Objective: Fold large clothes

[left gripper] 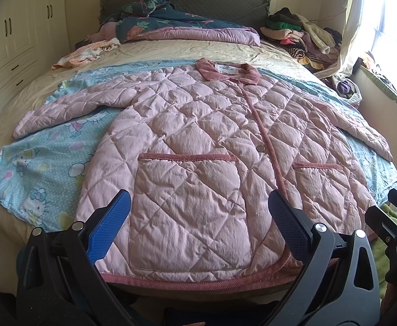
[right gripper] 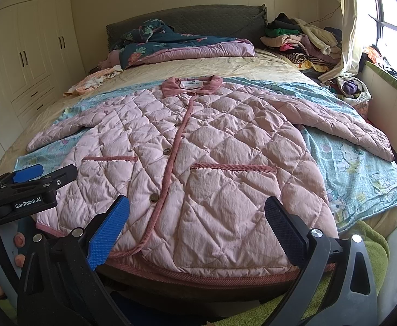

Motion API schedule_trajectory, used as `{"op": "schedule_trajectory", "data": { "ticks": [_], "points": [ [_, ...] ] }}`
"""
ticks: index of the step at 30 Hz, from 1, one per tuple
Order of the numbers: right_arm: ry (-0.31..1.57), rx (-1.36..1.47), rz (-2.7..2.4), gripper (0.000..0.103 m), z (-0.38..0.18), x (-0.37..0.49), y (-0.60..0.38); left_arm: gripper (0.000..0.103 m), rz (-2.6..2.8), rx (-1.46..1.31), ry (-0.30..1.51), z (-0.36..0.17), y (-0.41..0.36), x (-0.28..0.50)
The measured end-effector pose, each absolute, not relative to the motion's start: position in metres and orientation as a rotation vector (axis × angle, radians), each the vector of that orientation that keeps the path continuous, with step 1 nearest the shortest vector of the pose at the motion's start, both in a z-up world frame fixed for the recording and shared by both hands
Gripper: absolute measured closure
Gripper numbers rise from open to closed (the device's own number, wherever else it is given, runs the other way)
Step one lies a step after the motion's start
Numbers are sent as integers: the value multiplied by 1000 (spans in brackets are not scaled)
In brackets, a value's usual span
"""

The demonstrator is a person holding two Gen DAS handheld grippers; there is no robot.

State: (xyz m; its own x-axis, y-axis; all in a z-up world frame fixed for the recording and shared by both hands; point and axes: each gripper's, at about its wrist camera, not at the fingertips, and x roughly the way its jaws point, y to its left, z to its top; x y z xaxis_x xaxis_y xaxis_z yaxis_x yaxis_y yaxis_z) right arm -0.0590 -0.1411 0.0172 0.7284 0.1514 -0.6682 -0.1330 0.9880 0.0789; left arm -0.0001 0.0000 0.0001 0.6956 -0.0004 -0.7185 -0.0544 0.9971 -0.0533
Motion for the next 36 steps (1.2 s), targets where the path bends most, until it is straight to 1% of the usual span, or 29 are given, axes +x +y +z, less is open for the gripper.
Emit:
{"op": "schedule_trajectory", "data": {
  "ticks": [36],
  "points": [
    [732, 29, 145, 4, 22, -58, -142, 8, 38, -68, 801, 1, 1, 1]
  ]
}}
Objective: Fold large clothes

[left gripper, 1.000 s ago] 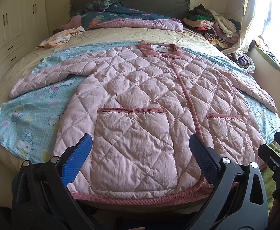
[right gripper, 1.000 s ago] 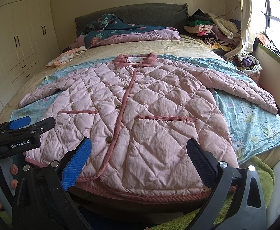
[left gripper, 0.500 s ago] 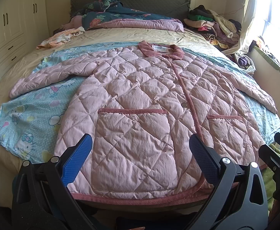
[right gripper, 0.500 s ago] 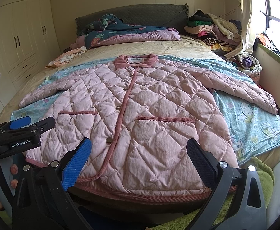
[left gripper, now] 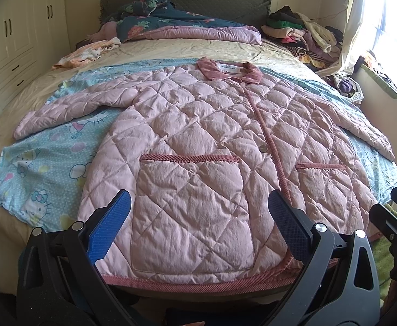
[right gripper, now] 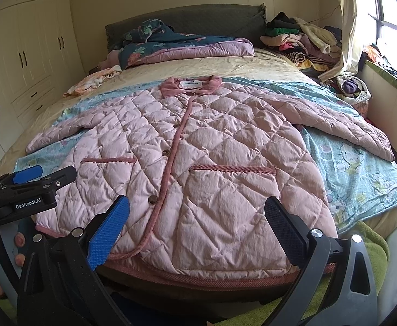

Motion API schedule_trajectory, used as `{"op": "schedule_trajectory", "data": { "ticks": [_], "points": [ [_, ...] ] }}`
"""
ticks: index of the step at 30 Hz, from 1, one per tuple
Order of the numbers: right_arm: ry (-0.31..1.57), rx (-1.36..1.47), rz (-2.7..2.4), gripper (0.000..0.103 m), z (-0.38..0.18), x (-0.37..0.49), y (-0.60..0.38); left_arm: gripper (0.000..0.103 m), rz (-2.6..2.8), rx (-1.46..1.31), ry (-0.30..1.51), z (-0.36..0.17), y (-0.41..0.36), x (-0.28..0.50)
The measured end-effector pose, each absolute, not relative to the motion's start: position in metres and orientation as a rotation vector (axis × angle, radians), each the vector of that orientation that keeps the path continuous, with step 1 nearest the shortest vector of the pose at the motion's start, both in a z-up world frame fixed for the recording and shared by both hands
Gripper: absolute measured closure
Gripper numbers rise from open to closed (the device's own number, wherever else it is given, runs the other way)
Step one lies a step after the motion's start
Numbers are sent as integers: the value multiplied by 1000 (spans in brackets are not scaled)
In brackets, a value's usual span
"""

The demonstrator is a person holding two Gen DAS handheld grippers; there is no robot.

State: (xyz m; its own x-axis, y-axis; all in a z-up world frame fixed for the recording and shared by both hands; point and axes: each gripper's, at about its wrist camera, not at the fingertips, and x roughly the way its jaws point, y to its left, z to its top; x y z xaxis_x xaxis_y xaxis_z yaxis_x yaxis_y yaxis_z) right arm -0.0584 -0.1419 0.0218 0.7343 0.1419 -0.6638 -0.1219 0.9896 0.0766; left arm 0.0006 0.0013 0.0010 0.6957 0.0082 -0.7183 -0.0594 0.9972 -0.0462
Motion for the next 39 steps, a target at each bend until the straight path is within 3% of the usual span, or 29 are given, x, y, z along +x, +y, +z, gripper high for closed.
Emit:
{"op": "schedule_trajectory", "data": {
  "ticks": [39],
  "points": [
    [732, 72, 107, 4, 66, 87, -165, 8, 90, -84, 815, 40, -10, 142]
  ]
}}
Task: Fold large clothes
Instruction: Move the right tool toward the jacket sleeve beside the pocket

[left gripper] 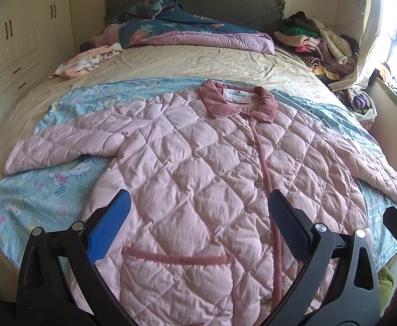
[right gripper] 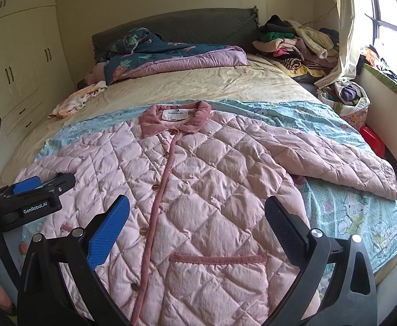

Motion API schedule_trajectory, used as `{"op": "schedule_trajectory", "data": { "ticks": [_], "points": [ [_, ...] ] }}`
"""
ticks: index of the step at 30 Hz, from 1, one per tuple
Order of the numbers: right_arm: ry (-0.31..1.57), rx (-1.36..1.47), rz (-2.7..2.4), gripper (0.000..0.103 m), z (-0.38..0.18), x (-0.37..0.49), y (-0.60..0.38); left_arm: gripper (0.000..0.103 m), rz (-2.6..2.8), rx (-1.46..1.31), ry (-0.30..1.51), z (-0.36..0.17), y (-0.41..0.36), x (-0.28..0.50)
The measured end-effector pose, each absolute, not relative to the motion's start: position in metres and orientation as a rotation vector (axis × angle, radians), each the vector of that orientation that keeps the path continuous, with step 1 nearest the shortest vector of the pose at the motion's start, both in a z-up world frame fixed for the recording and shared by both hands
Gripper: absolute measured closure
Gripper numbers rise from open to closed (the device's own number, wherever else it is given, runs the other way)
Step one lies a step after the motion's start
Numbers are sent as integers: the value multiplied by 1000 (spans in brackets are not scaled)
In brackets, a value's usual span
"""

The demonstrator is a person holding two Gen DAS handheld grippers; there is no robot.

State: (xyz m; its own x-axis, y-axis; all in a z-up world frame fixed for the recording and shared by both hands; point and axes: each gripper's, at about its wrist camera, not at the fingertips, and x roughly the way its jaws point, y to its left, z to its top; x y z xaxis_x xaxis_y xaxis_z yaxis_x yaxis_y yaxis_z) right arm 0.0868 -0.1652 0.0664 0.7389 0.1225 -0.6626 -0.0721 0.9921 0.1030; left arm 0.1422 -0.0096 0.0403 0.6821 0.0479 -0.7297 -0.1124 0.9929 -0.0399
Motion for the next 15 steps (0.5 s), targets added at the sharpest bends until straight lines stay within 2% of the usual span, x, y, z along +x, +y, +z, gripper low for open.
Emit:
{"op": "schedule_trajectory", "data": {
  "ticks": [15],
  "points": [
    [745, 213, -21, 4, 59, 151, -235, 8, 23, -45, 835, 36, -55, 215]
  ]
}}
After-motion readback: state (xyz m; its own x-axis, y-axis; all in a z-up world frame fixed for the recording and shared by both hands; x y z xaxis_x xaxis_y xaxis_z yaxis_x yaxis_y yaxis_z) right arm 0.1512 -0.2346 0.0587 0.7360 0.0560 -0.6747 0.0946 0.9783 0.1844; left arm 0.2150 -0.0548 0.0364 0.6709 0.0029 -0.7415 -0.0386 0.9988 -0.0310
